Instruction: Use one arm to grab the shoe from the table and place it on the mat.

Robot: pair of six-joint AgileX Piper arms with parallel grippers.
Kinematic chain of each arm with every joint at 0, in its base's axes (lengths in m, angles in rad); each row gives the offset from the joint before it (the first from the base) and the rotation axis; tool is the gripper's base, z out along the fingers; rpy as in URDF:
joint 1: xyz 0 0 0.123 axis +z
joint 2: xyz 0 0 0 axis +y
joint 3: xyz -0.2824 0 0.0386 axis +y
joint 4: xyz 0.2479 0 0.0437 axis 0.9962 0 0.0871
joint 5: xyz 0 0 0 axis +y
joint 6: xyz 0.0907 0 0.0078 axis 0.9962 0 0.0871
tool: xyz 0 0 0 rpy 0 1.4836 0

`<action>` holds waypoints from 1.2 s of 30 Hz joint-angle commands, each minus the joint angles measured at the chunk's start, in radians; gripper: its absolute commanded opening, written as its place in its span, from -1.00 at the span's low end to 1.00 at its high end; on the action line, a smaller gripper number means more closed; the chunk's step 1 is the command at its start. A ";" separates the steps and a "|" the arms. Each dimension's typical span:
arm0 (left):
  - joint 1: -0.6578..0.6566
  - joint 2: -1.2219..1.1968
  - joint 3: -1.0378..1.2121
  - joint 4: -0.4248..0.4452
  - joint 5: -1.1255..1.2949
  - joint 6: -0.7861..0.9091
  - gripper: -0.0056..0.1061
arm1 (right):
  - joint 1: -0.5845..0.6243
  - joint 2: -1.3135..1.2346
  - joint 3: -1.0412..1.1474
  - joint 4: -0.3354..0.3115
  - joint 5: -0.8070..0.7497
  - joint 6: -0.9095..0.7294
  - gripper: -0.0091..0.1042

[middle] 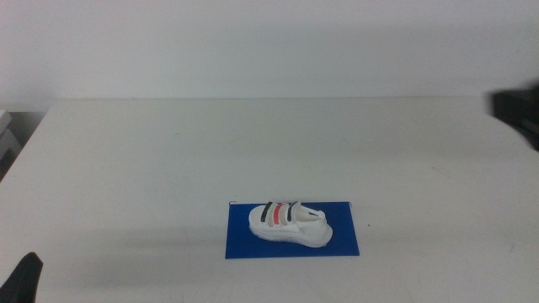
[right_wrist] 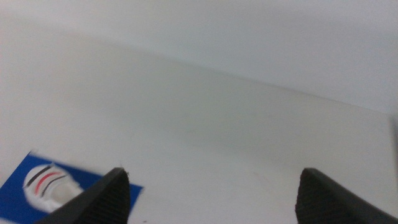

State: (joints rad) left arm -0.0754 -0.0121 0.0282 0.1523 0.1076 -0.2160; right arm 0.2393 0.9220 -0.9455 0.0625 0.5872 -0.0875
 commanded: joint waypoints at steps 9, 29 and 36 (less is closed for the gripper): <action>-0.002 -0.014 0.009 0.000 -0.076 -0.004 0.75 | -0.141 -0.528 0.432 -0.048 -0.244 0.050 0.68; -0.002 -0.012 0.009 0.000 -0.076 -0.004 0.75 | -0.141 -0.959 0.907 -0.063 -0.292 0.038 0.49; -0.002 -0.011 0.009 0.000 -0.076 -0.004 0.75 | -0.141 -0.959 0.980 -0.083 -0.355 0.038 0.49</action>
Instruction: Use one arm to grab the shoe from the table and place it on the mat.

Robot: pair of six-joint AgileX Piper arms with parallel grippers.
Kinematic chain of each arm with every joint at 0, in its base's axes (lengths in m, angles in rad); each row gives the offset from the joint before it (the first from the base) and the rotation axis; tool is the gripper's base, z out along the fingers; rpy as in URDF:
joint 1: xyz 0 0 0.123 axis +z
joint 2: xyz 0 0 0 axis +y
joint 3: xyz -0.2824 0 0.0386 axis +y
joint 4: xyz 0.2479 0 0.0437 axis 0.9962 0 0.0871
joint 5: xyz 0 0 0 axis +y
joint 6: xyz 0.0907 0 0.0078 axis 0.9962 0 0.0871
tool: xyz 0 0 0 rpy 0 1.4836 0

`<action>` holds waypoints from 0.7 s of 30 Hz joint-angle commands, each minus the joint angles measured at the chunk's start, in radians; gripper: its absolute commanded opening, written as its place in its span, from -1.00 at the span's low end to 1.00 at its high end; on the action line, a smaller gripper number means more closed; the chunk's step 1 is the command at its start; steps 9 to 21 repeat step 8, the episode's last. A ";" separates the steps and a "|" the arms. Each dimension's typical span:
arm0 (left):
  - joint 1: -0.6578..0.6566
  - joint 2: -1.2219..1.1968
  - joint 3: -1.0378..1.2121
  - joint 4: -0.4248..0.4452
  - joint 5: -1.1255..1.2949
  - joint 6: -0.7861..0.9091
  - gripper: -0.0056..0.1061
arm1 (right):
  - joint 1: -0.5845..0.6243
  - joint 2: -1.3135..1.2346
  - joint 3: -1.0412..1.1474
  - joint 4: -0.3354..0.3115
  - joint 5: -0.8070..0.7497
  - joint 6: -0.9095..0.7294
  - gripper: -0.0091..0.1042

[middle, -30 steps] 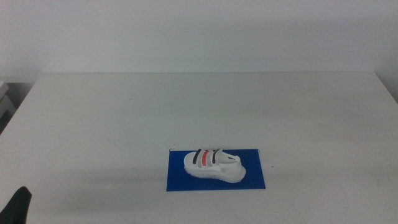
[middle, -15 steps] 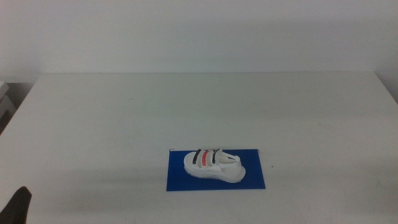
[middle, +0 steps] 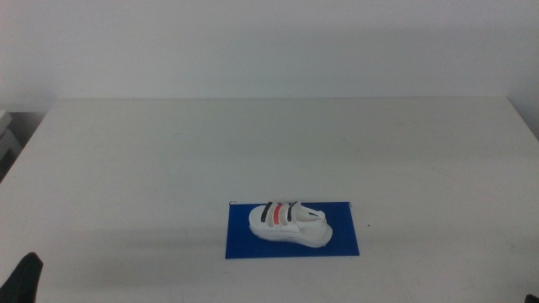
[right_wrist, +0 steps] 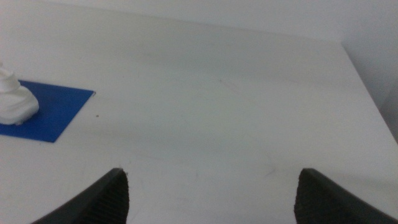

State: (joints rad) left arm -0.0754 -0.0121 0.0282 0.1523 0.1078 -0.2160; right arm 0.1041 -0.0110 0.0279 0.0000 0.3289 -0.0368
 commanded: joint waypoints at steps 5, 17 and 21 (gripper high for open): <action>-0.002 -0.011 0.009 0.000 -0.076 -0.004 0.75 | -0.006 -0.026 0.006 -0.019 -0.105 -0.012 0.49; -0.002 -0.011 0.009 0.000 -0.076 -0.004 0.75 | -0.006 -0.026 0.006 -0.019 -0.105 -0.012 0.49; -0.002 -0.011 0.009 0.000 -0.076 -0.004 0.75 | -0.006 -0.026 0.006 -0.019 -0.105 -0.012 0.49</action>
